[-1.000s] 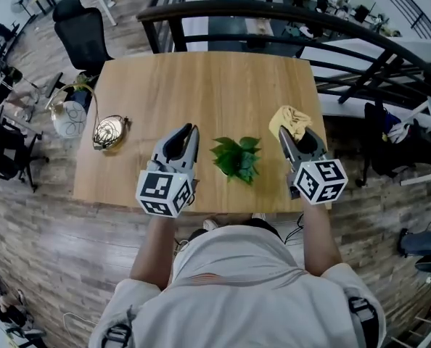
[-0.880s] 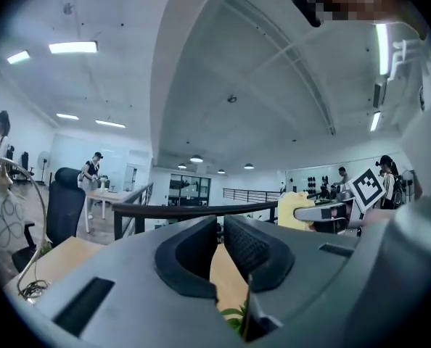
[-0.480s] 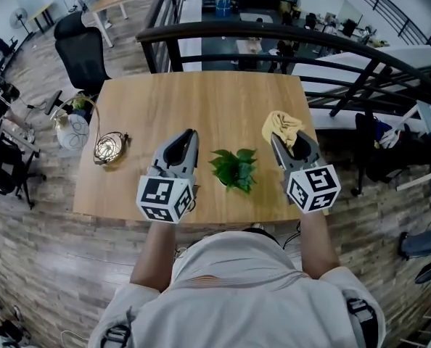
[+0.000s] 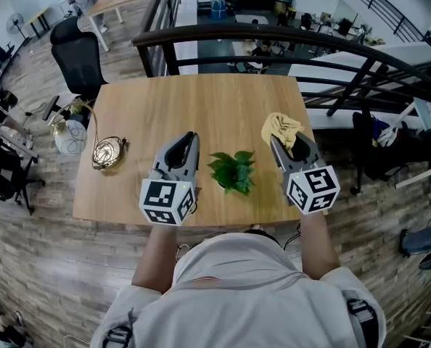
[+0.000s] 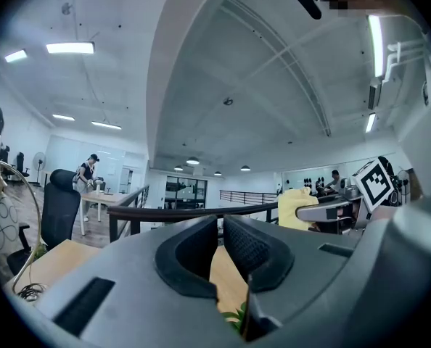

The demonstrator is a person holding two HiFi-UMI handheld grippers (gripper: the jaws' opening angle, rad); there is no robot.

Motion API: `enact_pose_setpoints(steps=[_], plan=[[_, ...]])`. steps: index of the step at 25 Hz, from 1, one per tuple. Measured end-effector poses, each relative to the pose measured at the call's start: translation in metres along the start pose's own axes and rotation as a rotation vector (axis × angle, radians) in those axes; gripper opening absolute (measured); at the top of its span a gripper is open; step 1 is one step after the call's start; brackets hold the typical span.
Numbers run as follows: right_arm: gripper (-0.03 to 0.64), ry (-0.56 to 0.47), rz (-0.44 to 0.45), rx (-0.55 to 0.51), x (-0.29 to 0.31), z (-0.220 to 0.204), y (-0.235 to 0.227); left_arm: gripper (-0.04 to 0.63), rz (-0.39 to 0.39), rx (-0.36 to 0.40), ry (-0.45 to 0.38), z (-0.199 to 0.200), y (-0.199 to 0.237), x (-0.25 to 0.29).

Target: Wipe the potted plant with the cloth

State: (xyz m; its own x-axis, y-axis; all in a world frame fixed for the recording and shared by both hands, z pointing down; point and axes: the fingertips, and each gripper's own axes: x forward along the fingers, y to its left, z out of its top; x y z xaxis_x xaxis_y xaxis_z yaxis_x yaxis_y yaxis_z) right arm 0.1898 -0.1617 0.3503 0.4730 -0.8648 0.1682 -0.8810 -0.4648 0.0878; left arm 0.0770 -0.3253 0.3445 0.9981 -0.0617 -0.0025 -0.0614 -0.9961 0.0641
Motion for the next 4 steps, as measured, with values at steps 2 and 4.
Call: enact_pose_setpoints(steps=[2, 4], plan=[[0.186, 0.002, 0.001, 0.002, 0.0009, -0.0006, -0.0003, 0.035, 0.002, -0.003, 0.003, -0.0005, 0.0010, 0.0009], [0.186, 0.003, 0.002, 0.003, 0.0015, -0.0011, -0.0003, 0.035, 0.003, -0.007, 0.007, -0.0014, 0.0019, 0.0014]])
